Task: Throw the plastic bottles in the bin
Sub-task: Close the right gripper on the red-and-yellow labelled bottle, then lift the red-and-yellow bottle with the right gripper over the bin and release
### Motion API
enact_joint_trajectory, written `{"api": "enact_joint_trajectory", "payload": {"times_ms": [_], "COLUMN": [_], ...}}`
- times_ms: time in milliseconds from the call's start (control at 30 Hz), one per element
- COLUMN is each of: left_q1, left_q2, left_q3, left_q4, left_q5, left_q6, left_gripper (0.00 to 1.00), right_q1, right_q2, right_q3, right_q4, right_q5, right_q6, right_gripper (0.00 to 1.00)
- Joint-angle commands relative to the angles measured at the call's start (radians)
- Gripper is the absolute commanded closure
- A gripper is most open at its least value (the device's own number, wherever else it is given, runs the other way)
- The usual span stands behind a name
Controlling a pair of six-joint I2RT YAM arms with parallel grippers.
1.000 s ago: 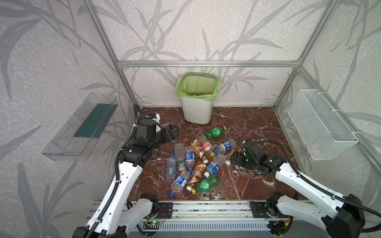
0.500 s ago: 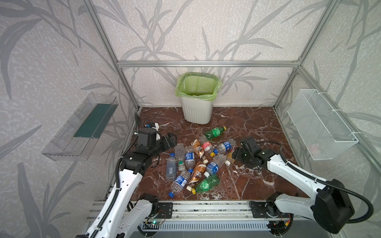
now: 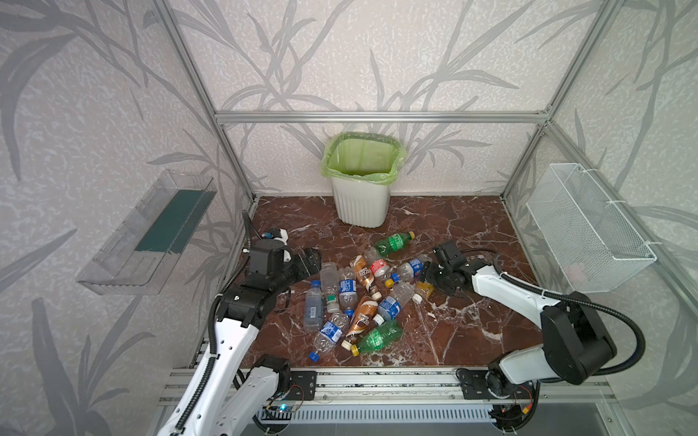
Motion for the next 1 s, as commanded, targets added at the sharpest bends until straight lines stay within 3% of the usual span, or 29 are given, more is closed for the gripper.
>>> {"api": "enact_joint_trajectory", "payload": {"times_ms": [0, 467, 633, 967], "left_q1": [0.008, 0.013, 0.012, 0.014], "left_q2": [-0.013, -0.013, -0.011, 0.006], "left_q3": [-0.011, -0.018, -0.017, -0.016], "left_q4": [-0.026, -0.028, -0.028, -0.015], "left_q5": [-0.018, -0.008, -0.008, 0.003], "left_q6": [-0.002, -0.009, -0.011, -0.023], "left_gripper": [0.07, 0.06, 0.07, 0.07], "right_q1": [-0.016, -0.037, -0.037, -0.037], "right_q2": [0.036, 0.091, 0.023, -0.145], "right_q3": [0.037, 0.045, -0.003, -0.117], "right_q4": [-0.015, -0.104, -0.125, -0.135], "right_q5": [0.010, -0.020, -0.031, -0.093], "right_q6": [-0.027, -0.081, -0.104, -0.136], "right_gripper": [0.21, 0.32, 0.47, 0.49]}}
